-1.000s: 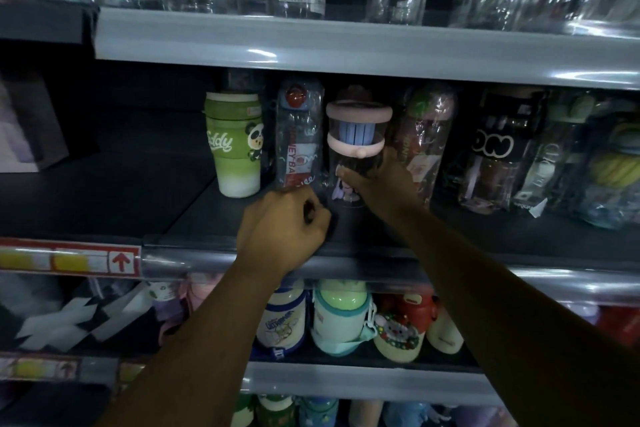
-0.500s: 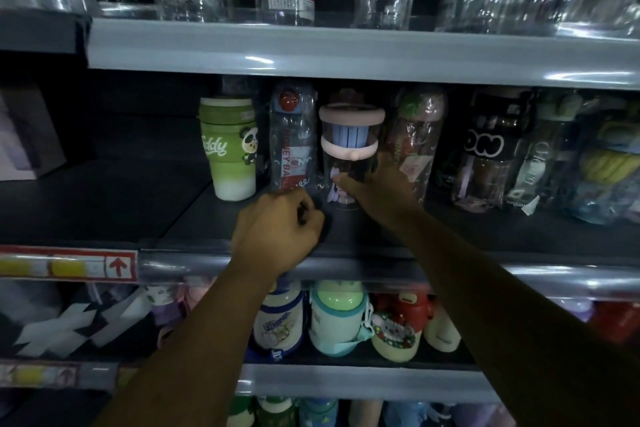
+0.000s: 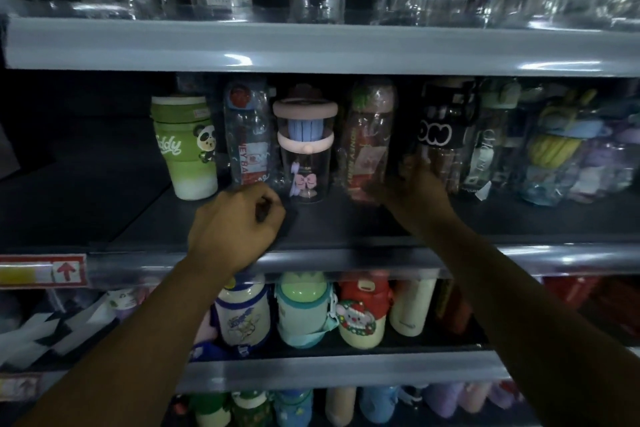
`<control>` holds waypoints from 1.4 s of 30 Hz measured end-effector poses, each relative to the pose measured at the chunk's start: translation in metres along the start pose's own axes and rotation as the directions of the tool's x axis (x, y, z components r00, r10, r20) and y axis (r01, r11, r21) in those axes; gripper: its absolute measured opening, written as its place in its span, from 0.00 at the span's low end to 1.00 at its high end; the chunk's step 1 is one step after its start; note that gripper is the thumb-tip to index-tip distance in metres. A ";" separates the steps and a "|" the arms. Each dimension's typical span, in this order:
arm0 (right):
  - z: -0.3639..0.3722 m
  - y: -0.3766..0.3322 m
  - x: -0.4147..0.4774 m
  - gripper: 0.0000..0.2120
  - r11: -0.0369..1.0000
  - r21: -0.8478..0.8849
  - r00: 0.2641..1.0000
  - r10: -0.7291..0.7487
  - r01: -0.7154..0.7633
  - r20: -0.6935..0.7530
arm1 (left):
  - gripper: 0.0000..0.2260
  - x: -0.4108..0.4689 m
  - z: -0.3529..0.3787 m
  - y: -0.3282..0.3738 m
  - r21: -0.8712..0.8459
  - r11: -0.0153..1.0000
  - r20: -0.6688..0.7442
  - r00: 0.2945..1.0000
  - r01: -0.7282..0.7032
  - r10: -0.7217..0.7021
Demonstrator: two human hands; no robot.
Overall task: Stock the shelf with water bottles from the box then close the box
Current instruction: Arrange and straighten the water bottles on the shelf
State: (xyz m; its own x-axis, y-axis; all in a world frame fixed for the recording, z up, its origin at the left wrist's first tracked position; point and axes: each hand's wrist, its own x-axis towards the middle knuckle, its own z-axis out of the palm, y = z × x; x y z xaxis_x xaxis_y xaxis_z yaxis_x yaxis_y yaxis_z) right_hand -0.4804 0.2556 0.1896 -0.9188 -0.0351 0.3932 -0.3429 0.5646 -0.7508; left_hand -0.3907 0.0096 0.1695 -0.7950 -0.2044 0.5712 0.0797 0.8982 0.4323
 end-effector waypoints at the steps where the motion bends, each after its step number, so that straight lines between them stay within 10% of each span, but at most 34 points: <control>1: 0.002 0.001 0.004 0.33 1.000 -0.022 0.999 0.023 -0.023 0.029 | 0.03 -0.001 0.000 0.003 -0.011 1.000 -0.012 1.000 -0.012 0.012; 8: 0.014 -0.008 0.031 0.56 0.989 0.087 0.992 0.118 -0.123 0.054 | 0.10 0.010 0.022 0.052 -0.099 0.991 0.005 0.996 -0.092 0.093; 18: 0.009 -0.008 0.037 0.32 0.994 -0.109 0.991 0.044 -0.030 0.127 | 0.03 0.010 0.040 0.051 -0.139 0.990 -0.069 0.998 -0.012 0.002; 28: -0.026 -0.041 -0.024 0.05 0.990 0.113 0.945 -0.111 0.080 0.307 | 0.36 0.011 0.036 0.054 -0.183 0.983 0.123 0.991 -0.032 0.055; 39: -0.001 -0.041 -0.013 0.13 0.911 0.393 0.817 -0.129 -0.127 0.562 | 0.38 0.007 0.032 0.055 -0.296 0.952 0.025 0.997 0.075 -0.070; 42: -0.001 -0.026 -0.004 0.19 0.900 0.403 0.877 -0.053 -0.165 0.477 | 0.37 0.007 0.031 0.057 -0.226 0.966 -0.015 0.991 0.124 -0.131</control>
State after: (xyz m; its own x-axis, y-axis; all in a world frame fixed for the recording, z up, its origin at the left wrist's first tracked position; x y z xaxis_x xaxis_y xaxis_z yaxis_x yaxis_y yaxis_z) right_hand -0.4674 0.2414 0.2080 -0.8813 -0.4540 0.1313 -0.2360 0.1821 -0.9545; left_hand -0.4099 0.0718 0.1765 -0.7896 -0.3258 0.5200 0.1140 0.7548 0.6460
